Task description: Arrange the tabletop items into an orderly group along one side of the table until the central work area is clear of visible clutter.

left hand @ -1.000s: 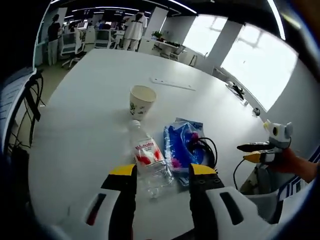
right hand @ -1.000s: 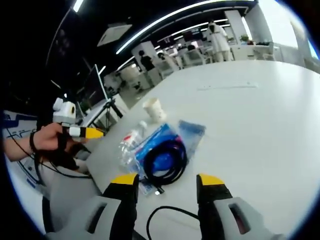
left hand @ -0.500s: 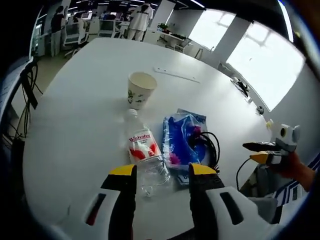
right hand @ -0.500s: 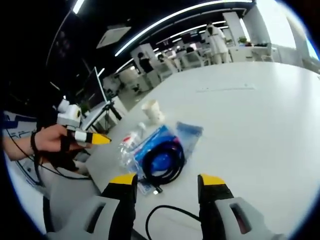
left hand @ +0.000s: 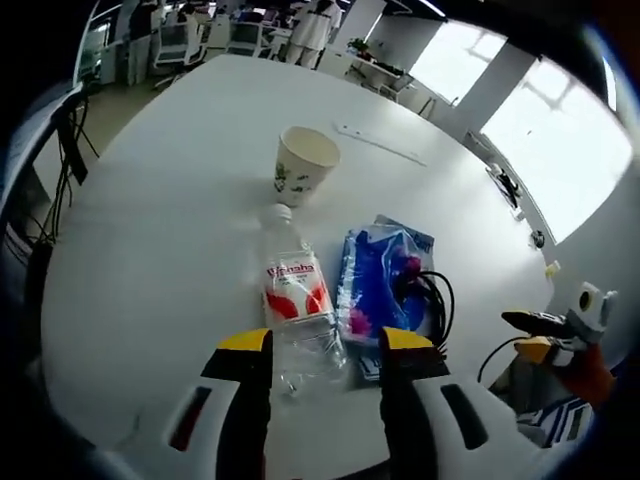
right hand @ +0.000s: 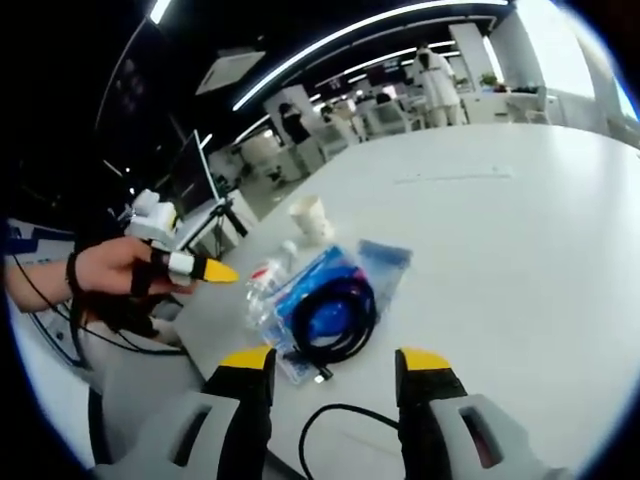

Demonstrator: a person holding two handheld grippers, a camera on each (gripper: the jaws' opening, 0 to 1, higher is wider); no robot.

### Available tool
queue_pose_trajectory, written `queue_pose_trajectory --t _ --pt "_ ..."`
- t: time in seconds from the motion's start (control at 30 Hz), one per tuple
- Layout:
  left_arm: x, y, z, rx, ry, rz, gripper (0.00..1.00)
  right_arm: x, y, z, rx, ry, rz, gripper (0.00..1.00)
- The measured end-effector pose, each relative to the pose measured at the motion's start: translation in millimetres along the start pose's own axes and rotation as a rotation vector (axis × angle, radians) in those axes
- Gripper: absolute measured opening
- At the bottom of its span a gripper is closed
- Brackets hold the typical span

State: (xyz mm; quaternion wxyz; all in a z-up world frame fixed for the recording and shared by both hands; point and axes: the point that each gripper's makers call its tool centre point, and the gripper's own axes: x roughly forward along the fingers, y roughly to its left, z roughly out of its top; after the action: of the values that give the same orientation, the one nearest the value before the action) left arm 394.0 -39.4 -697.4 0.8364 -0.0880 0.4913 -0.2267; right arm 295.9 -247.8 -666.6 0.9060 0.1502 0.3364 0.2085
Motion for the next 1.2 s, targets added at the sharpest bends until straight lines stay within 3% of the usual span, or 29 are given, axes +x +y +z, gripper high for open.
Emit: queue_pose_trajectory --t 0.4,0.53,0.93,1.2 --pt "21 5.1 -6.7 -0.002 0.04 0.035 0.42 -1 0 12.3 -0.003 -0.02 -0.004 0.47" --pt "24 7.2 -9.6 0.03 0.043 0.061 0.43 -2 -2 12.3 -0.013 -0.017 -0.006 0.48" --pt "34 13.2 -25.2 -0.002 0.075 0.063 0.42 -6 -3 11.5 -0.041 -0.014 0.0 0.51" --pt "34 12.1 -26.4 -0.01 0.072 0.052 0.39 -10 -6 11.7 -0.033 -0.02 -0.006 0.52"
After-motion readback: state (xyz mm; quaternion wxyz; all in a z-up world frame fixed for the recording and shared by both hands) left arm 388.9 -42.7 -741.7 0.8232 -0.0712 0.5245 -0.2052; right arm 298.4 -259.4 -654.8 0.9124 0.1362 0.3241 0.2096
